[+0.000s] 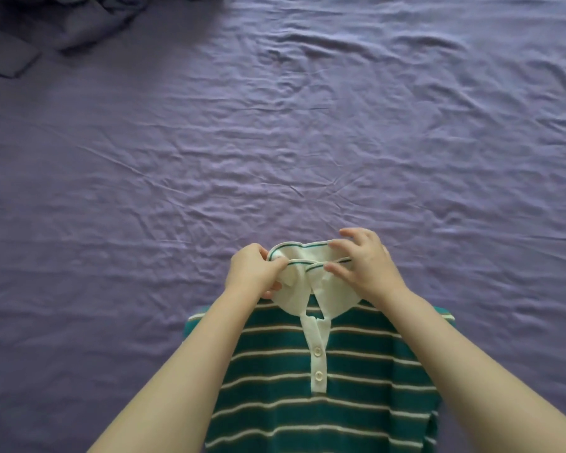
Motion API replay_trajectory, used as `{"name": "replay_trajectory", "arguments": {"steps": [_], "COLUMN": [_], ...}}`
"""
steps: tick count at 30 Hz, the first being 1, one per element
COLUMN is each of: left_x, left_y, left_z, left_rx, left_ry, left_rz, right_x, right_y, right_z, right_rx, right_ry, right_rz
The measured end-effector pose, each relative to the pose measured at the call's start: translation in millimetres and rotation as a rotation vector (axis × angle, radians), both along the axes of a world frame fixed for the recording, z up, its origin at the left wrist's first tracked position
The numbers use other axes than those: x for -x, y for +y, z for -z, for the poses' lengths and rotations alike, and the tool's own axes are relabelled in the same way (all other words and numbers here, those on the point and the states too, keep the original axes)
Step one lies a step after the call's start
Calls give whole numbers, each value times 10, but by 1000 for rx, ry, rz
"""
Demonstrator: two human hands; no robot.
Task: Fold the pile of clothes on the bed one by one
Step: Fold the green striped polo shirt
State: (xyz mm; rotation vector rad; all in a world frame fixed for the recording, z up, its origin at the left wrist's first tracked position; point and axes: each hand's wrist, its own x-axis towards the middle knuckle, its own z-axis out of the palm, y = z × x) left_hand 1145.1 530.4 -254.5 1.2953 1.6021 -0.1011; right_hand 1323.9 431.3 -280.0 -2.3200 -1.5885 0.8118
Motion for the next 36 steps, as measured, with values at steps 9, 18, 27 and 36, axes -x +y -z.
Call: {"name": "replay_trajectory", "arguments": {"steps": [9,18,27,36], "left_x": [35,19,347,489], "left_y": [-24,-337,-398,-557], "left_z": [-20,76,-101,-142], "left_rx": [526,169,411,531], "left_ry": [-524,-159,-404,-560], "left_rz": [-1055,-550,-790,-907], "right_x": [-245,286,276,65], "right_y": [-477,373,650,528], "right_z": [-150,-135,-285,-361], "right_rx": [2,-60,268,278], "right_ry": [165,191,568,723], "right_rz": [54,-167,-275,-103]}}
